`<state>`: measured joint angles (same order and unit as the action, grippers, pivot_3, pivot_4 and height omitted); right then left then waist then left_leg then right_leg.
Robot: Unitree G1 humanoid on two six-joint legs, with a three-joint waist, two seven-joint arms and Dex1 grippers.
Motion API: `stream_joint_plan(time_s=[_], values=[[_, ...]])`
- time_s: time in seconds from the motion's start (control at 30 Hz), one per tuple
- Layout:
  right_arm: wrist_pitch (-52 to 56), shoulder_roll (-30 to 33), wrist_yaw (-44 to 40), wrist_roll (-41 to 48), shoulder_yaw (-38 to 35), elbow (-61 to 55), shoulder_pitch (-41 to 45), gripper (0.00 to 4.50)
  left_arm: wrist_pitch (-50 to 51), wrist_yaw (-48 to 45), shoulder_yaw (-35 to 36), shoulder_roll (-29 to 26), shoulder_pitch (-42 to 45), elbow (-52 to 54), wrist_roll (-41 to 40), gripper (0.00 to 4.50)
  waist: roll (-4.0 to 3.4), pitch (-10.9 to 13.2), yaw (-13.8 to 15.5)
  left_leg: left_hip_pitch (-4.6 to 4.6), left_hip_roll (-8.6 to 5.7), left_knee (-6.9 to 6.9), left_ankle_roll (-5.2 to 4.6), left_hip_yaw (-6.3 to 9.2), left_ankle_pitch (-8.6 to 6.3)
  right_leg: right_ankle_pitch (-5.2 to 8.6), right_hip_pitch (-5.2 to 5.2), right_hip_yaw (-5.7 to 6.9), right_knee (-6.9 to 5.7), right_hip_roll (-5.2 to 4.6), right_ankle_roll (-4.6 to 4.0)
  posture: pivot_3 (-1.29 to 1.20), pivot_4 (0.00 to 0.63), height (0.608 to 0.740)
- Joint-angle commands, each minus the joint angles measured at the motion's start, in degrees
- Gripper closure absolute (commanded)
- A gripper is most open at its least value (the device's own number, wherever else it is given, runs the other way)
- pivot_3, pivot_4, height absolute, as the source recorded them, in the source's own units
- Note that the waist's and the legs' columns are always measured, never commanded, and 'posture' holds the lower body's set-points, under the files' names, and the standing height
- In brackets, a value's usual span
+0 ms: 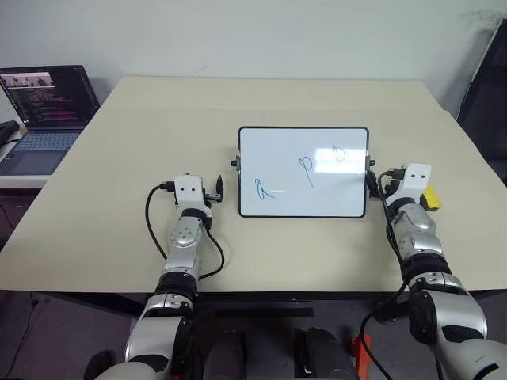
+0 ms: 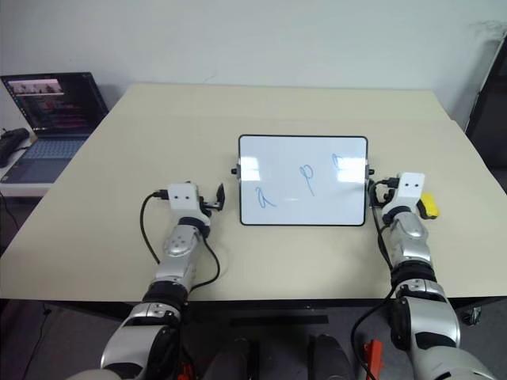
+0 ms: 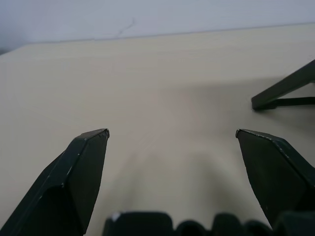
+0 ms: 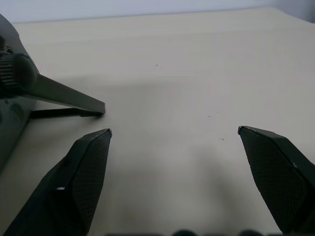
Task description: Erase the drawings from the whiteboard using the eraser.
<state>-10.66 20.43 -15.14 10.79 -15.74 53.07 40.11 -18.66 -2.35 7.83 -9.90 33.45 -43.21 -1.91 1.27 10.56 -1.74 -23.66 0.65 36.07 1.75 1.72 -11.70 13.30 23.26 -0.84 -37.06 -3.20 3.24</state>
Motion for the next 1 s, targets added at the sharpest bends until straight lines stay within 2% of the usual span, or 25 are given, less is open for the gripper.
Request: stream_joint_plan(time_s=[0.03, 0.23, 0.4, 0.57, 0.63, 0.77, 1.0], values=[[1.05, 2.43, -3.21, 1.47, -0.87, -4.28, -1.37, 0.02, -0.52, 0.61, 0.05, -1.05, -0.2, 2.47, 0.62, 0.0, 0.0, 0.0, 0.0, 0.01, 0.0, 0.0, 0.0, -0.01, 0.0, 0.0, 0.0, -0.01, 0.0, 0.0, 0.0, 0.0, 0.15, 0.74], [7.74, 6.65, -7.6, 4.92, -2.65, -14.85, -6.58, 0.02, 2.85, -8.31, 0.88, -5.88, -5.18, 11.92, -3.33, 0.0, 0.0, 0.0, -0.18, 0.02, 0.04, -0.01, 0.0, -0.05, 0.0, 0.0, 0.02, -0.04, -0.01, 0.02, 0.0, 0.0, 0.15, 0.74], [18.28, 11.42, -13.09, 10.55, -4.69, -27.85, -12.0, 0.02, 7.19, -20.04, 0.71, -14.27, -10.73, 24.4, -7.18, 0.0, -0.01, 0.01, -0.08, 0.04, 0.06, -0.01, 0.0, -0.07, -0.01, 0.0, 0.02, -0.06, -0.02, 0.02, -0.01, 0.0, 0.15, 0.74], [27.38, 18.73, -17.45, 14.04, -6.76, -36.27, -15.21, 0.02, 19.24, -34.61, 0.01, -22.24, -13.96, 39.56, -17.1, 0.0, -0.01, 0.01, 0.06, 0.04, 0.07, 0.02, 0.0, -0.1, -0.01, 0.01, 0.0, -0.08, -0.01, 0.02, -0.01, 0.0, 0.15, 0.74], [29.6, 21.1, -18.67, 14.26, -6.75, -37.38, -15.56, 0.02, 24.35, -37.09, -0.18, -24.38, -13.76, 43.76, -19.47, 0.0, -0.01, 0.01, 0.11, 0.05, 0.08, 0.03, 0.0, -0.11, -0.01, 0.01, -0.02, -0.08, 0.0, 0.01, -0.01, 0.0, 0.15, 0.74], [33.01, 25.04, -20.98, 13.7, -5.88, -37.57, -14.67, 0.02, 31.01, -39.75, -1.21, -26.35, -11.03, 48.62, -21.43, 0.0, -0.01, 0.01, 0.08, 0.14, 0.1, 0.02, -0.01, -0.16, -0.01, 0.14, -0.07, -0.1, 0.03, 0.04, 0.17, 0.0, 0.15, 0.74], [36.52, 29.03, -20.71, 10.37, -3.82, -38.04, -12.68, 0.02, 42.6, -42.83, -3.1, -25.69, -7.85, 56.57, -28.75, 0.0, -0.01, 0.01, -0.1, 0.14, 0.1, 0.01, -0.01, -0.24, -0.01, 0.18, -0.05, -0.18, 0.04, 0.05, 0.23, 0.0, 0.15, 0.74]])
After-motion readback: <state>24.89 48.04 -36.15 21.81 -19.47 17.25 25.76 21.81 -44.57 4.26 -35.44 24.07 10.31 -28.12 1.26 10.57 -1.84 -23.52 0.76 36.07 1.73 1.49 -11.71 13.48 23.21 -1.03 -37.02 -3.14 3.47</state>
